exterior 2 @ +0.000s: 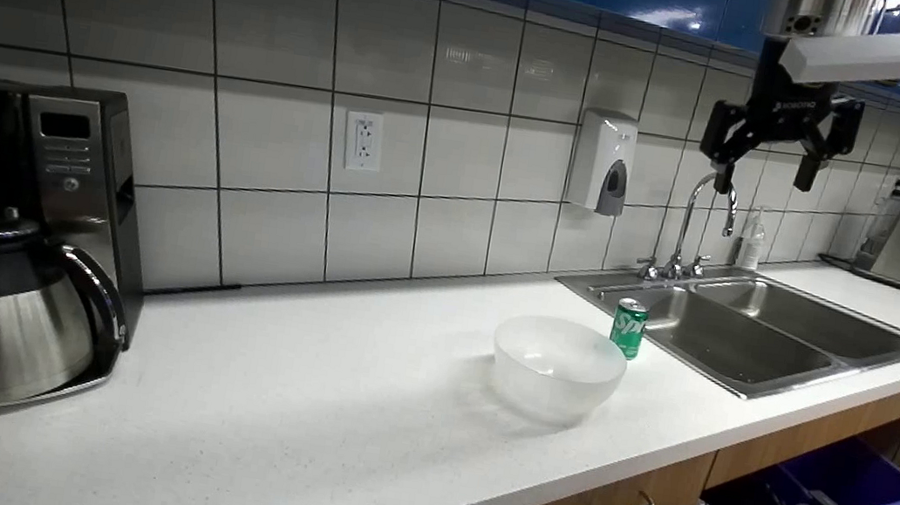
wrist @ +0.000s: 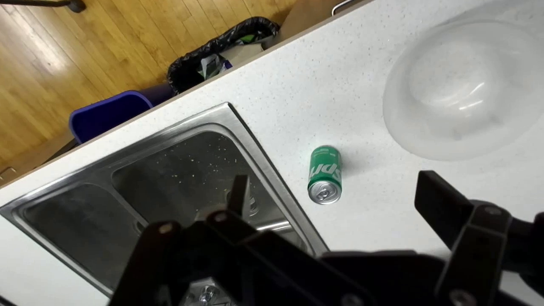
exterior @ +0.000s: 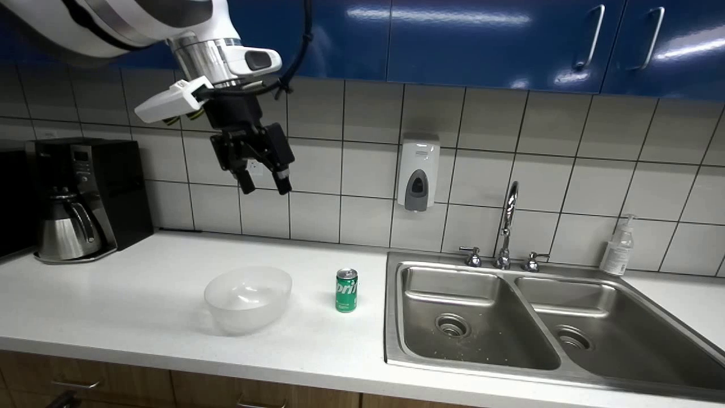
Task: Put the can in the bowl
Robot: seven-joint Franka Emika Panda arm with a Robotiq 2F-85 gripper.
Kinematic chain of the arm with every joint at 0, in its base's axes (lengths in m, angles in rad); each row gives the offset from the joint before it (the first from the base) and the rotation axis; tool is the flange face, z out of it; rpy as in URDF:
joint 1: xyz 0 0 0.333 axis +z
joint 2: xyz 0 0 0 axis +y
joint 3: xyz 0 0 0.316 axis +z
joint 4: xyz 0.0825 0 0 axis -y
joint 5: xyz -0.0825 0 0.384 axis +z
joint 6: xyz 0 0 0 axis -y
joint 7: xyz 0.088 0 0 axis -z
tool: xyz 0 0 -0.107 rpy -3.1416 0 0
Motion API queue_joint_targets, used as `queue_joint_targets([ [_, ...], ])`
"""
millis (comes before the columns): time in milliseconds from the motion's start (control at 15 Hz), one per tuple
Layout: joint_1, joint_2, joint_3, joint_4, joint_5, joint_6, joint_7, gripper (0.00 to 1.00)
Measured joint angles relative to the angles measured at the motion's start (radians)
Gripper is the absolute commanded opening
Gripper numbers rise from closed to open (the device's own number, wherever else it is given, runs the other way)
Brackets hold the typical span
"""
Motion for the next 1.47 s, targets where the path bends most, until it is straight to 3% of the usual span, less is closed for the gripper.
queue_joint_targets([
  [667,-0.104,0.299,-0.047,0.048,0.018,0.294,0.091,1.0],
  [1067,-0.084,0.52,-0.089,0.176,0.122,0.357,0.091,1.0],
  [1467,-0.061,0.563,-0.098,0.213,0.152,0.356,0.088,1.0],
])
